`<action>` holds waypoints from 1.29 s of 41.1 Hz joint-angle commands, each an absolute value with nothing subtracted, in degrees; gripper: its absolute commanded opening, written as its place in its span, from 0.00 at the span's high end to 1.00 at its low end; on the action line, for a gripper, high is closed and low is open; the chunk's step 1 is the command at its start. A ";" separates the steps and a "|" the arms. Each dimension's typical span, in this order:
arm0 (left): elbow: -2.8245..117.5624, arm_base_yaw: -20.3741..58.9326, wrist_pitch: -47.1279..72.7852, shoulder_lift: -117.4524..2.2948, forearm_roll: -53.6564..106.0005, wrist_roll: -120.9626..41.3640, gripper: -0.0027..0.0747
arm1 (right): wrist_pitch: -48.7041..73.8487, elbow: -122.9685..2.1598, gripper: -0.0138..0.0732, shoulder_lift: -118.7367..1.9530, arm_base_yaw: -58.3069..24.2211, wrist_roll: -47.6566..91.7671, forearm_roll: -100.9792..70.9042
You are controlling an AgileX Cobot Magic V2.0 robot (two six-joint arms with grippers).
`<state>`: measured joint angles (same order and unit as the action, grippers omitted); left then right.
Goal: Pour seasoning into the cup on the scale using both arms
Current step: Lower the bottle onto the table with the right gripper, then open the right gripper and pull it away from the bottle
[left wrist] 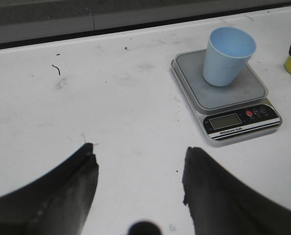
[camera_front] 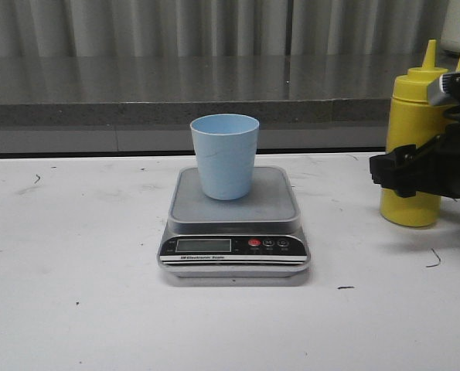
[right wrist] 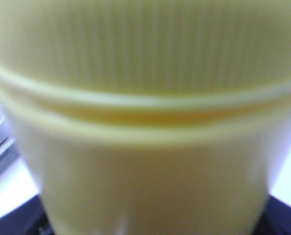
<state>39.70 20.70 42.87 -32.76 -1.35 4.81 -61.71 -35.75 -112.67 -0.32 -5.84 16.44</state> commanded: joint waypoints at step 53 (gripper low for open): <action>41.27 20.76 38.92 -32.83 -0.97 5.06 0.47 | 18.05 -35.90 0.16 -41.06 -12.26 0.44 -0.43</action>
<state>39.70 20.70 42.87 -32.76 -1.35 4.81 14.90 -32.90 -44.64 -10.71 -2.06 0.51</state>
